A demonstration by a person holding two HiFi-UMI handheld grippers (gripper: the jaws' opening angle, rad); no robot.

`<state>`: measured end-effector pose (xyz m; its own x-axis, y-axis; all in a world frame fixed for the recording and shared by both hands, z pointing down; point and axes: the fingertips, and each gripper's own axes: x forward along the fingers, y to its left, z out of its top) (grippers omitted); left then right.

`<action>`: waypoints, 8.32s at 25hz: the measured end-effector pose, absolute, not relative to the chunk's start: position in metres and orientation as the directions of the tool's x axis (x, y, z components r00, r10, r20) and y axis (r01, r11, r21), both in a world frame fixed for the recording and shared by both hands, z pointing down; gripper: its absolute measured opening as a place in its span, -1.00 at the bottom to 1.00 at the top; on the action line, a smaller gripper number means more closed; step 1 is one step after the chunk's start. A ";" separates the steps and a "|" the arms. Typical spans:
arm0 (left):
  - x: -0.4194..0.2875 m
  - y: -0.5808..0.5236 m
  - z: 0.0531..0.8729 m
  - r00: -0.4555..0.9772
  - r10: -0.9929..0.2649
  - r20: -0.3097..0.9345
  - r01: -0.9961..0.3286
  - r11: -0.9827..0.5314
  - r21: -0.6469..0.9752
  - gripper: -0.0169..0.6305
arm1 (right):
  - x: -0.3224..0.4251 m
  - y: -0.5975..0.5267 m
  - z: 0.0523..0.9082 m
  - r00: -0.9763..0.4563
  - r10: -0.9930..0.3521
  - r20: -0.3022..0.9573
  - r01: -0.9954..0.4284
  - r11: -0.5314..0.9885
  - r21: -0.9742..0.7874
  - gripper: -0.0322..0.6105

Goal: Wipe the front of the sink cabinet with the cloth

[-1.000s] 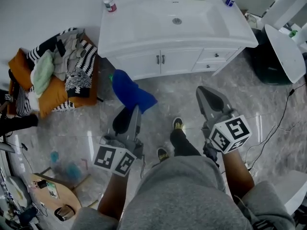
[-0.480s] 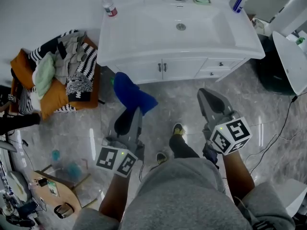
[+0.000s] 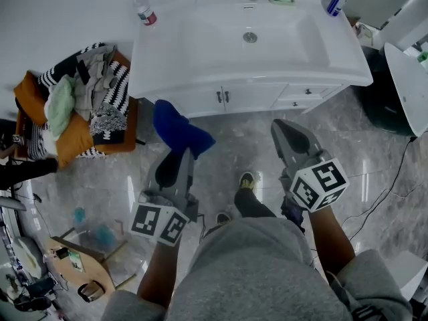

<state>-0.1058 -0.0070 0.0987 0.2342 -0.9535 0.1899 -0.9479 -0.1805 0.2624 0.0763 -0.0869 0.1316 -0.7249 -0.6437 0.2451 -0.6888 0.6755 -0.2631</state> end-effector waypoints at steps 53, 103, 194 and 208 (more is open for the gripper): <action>-0.194 -0.088 0.296 0.079 -0.935 0.346 -0.975 0.000 0.222 -0.76 | 0.004 -0.171 0.271 -0.733 -0.601 0.318 -0.679 0.675 -0.289 -0.90; -0.242 -0.224 0.470 0.152 -0.987 -0.056 -0.988 -0.151 -0.021 -0.75 | -0.014 -0.193 0.534 -0.693 -0.721 0.002 -0.713 0.686 -0.146 -0.90; -0.336 -0.208 0.553 -0.206 -0.976 0.063 -0.978 0.208 0.014 -0.76 | -0.012 -0.194 0.551 -0.634 -0.769 0.086 -0.772 0.622 -0.134 -0.90; -0.338 -0.212 0.651 -0.241 -0.941 0.237 -0.970 0.232 -0.067 -0.76 | -0.002 -0.194 0.561 -0.617 -0.779 0.112 -0.786 0.604 -0.129 -0.90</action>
